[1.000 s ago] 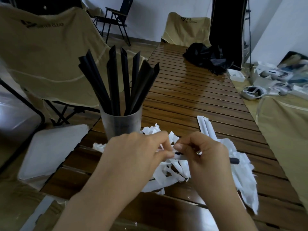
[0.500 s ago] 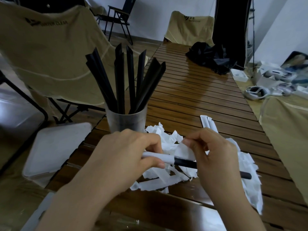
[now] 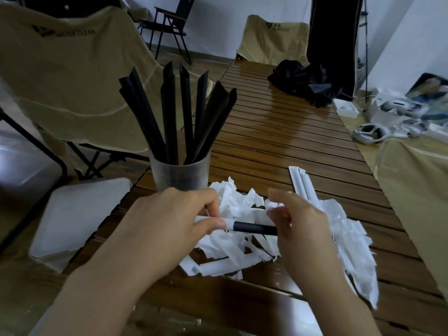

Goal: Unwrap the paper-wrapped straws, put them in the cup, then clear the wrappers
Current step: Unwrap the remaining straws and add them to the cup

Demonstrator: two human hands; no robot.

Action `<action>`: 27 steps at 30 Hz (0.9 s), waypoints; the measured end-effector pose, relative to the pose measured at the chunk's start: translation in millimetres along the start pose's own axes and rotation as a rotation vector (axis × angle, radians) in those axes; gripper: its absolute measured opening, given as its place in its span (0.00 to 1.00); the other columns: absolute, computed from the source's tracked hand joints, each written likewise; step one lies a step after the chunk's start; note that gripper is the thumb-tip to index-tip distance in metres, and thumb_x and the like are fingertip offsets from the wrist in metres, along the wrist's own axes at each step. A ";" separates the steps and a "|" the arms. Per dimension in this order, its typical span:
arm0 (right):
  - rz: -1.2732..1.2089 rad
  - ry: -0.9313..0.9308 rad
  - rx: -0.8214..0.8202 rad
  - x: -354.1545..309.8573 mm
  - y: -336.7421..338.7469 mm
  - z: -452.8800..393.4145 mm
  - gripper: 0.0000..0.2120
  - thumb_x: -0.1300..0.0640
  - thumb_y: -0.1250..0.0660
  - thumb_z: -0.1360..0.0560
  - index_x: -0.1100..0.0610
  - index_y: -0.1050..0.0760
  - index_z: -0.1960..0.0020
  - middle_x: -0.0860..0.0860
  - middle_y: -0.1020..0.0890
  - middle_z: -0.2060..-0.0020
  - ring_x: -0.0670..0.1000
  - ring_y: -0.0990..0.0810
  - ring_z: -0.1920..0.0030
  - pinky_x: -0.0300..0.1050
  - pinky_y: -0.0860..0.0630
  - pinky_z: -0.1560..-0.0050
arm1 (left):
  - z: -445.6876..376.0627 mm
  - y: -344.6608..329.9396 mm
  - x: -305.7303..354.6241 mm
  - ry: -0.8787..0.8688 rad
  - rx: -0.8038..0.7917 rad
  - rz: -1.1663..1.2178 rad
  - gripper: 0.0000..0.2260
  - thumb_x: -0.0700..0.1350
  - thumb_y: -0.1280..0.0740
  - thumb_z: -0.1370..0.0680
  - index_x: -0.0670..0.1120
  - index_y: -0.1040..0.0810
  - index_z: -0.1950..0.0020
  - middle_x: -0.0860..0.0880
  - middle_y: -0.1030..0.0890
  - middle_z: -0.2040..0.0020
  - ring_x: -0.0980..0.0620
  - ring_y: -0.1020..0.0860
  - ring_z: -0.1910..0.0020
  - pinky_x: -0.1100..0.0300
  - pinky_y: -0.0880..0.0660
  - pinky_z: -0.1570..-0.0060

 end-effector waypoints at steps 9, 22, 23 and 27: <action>-0.046 0.207 -0.260 -33.9 -9.8 4.5 0.10 0.56 0.33 0.25 0.48 0.18 0.46 0.44 0.17 0.53 0.44 0.21 0.53 0.38 0.24 0.52 | -4.2 -0.2 1.0 0.008 -0.001 -0.013 0.07 0.59 0.39 0.22 0.64 0.27 0.46 0.63 0.21 0.54 0.64 0.25 0.58 0.72 0.37 0.68; -0.191 0.121 -0.244 -26.6 -8.2 2.6 0.11 0.66 0.32 0.26 0.51 0.18 0.61 0.44 0.20 0.66 0.45 0.23 0.62 0.31 0.29 0.60 | -5.1 4.3 6.5 -0.015 0.021 -0.032 0.08 0.60 0.36 0.24 0.67 0.24 0.46 0.61 0.21 0.58 0.61 0.26 0.60 0.72 0.38 0.67; -0.181 0.134 -0.248 -28.6 -8.4 2.7 0.11 0.66 0.32 0.26 0.52 0.18 0.61 0.44 0.20 0.66 0.44 0.23 0.62 0.30 0.30 0.60 | -5.1 4.3 6.5 -0.016 0.016 -0.023 0.08 0.60 0.36 0.24 0.67 0.24 0.46 0.62 0.21 0.58 0.62 0.26 0.60 0.72 0.38 0.66; -0.103 0.307 -0.139 -43.8 -0.7 5.6 0.09 0.62 0.36 0.28 0.52 0.21 0.62 0.43 0.21 0.66 0.43 0.23 0.64 0.31 0.28 0.63 | -6.3 -2.6 9.3 -0.017 -0.036 0.036 0.08 0.60 0.34 0.25 0.65 0.22 0.47 0.62 0.21 0.57 0.62 0.25 0.58 0.73 0.35 0.63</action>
Point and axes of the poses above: each hand's wrist, its own z-axis away from the middle knuckle, its own y-axis out of the back of the hand, x = y × z, the point moved 7 cm from there along -z, towards the middle knuckle
